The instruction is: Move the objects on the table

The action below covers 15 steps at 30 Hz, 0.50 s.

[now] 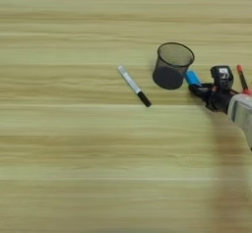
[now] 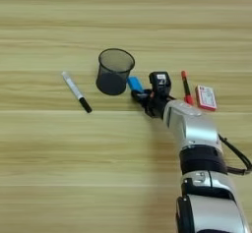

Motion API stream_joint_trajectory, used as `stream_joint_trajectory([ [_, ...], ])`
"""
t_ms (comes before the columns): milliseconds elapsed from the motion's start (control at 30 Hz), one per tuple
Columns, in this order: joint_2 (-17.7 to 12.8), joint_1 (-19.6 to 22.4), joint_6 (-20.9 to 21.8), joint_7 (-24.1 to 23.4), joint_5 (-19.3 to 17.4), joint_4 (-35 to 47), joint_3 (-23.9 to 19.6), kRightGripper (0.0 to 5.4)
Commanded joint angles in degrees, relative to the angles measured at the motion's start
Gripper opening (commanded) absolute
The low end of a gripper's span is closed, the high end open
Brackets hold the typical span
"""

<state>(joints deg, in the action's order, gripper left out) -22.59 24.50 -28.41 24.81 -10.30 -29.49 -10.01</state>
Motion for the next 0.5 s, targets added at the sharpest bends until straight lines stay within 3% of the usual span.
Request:
stream_joint_trajectory([
  [33,-1.5,3.1,1.2,-1.4,0.9,1.9,0.0,1.83],
  [500,-4.7,-0.3,-1.6,-3.5,-0.2,12.6,-4.5,3.39],
])
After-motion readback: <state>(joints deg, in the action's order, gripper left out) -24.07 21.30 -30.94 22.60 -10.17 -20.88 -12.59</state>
